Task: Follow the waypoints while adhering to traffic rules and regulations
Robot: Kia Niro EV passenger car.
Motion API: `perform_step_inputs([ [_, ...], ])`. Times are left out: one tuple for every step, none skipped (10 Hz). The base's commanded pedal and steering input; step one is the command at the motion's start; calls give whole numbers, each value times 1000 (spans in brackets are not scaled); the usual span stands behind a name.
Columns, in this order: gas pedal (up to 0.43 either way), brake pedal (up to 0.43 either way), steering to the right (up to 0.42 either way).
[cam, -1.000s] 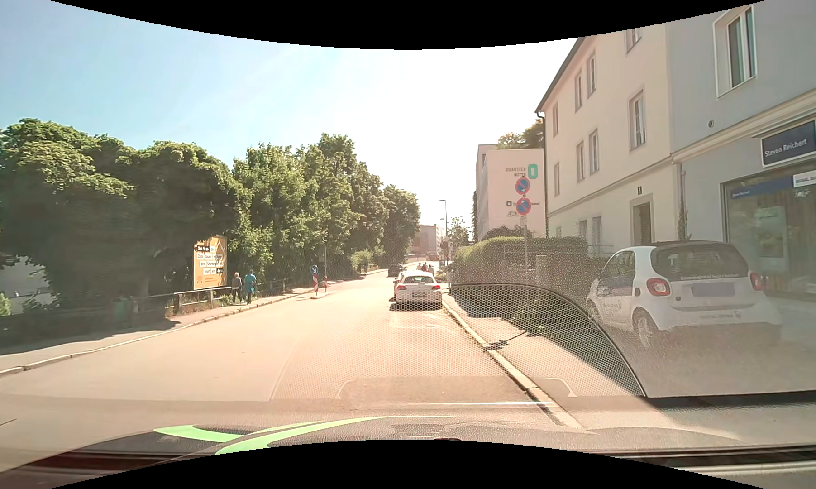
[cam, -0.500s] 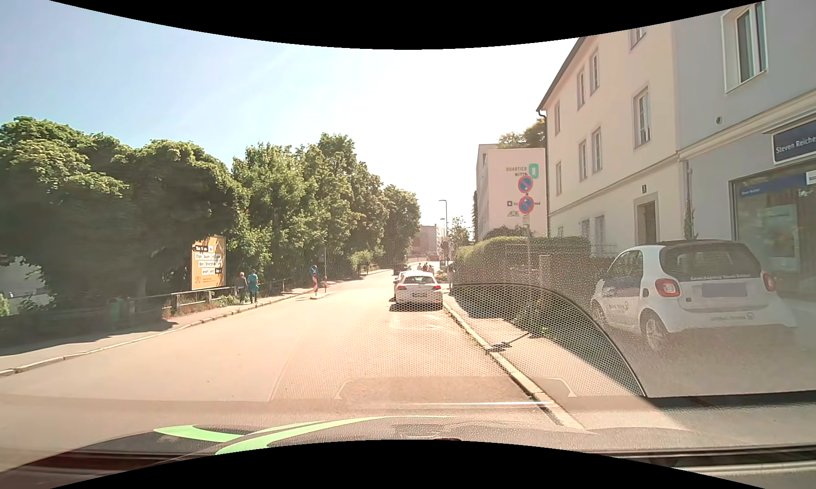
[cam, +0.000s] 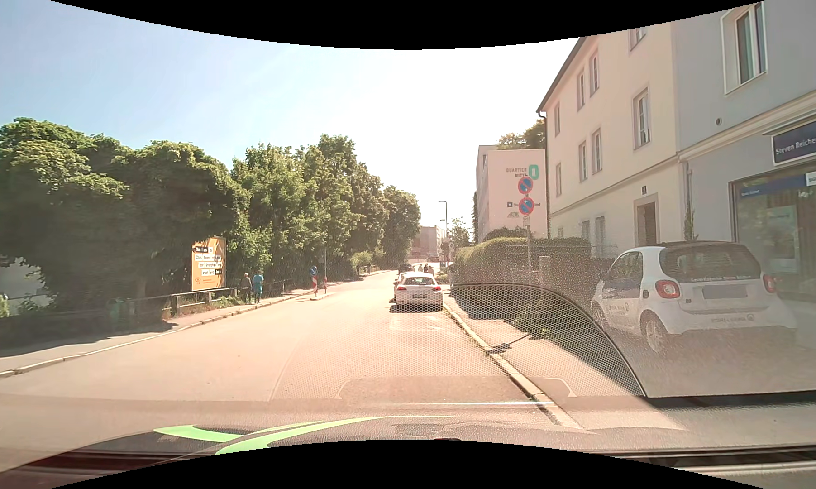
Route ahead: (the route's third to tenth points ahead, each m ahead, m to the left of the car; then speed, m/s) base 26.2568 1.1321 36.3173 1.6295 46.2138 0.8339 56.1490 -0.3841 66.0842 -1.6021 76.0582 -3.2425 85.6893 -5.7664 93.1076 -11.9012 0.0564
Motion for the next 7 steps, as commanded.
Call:
perform_step_inputs([
  [0, 287, -15],
  [0, 287, -15],
  [0, 287, -15],
  [0, 287, -15],
  [0, 287, -15],
  [0, 287, -15],
  [0, 287, -15],
])
